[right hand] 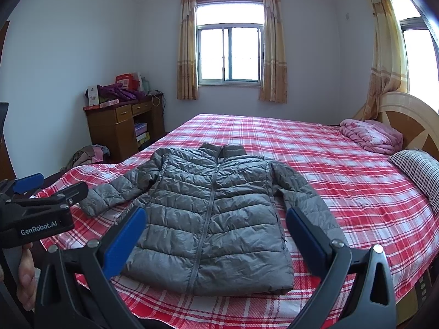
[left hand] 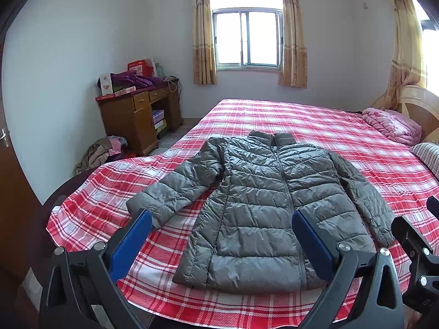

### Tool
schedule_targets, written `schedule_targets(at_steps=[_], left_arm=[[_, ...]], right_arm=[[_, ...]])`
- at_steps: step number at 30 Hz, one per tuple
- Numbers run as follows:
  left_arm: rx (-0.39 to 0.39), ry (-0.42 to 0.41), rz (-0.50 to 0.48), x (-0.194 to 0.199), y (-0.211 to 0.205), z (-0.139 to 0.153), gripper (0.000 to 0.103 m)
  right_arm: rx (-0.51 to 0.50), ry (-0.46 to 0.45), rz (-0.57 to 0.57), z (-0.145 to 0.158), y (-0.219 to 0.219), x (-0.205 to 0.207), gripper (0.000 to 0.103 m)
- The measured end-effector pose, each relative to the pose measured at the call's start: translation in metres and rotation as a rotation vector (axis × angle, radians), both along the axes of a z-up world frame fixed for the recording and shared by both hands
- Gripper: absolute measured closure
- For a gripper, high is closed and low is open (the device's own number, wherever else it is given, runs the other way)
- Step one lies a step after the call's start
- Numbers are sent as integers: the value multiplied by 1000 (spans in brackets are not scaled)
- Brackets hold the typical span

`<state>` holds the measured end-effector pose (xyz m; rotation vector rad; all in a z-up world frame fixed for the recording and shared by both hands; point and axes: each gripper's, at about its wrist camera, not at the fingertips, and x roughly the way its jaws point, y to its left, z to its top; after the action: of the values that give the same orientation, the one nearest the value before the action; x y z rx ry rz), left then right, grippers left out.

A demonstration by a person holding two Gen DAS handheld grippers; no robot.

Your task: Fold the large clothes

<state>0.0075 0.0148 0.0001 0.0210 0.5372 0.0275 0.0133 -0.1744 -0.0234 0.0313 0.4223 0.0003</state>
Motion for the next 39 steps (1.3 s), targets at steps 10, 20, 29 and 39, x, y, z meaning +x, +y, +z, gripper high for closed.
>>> schedule_targets(at_steps=[10,20,29,39], left_arm=[[3,-2,-1,0,-1,0,1],[6,-2,6,0,1,-1,1],[12,1,9,0,1,-2,1],[17,-2,14,1,2,-2,1]], right_arm=[[-2,3,1,-1,1,0,0],[1,9,3,-5,2,0,0],[1,13,4,-6,3,0,0],[1,14,4,-7,3,0,0]])
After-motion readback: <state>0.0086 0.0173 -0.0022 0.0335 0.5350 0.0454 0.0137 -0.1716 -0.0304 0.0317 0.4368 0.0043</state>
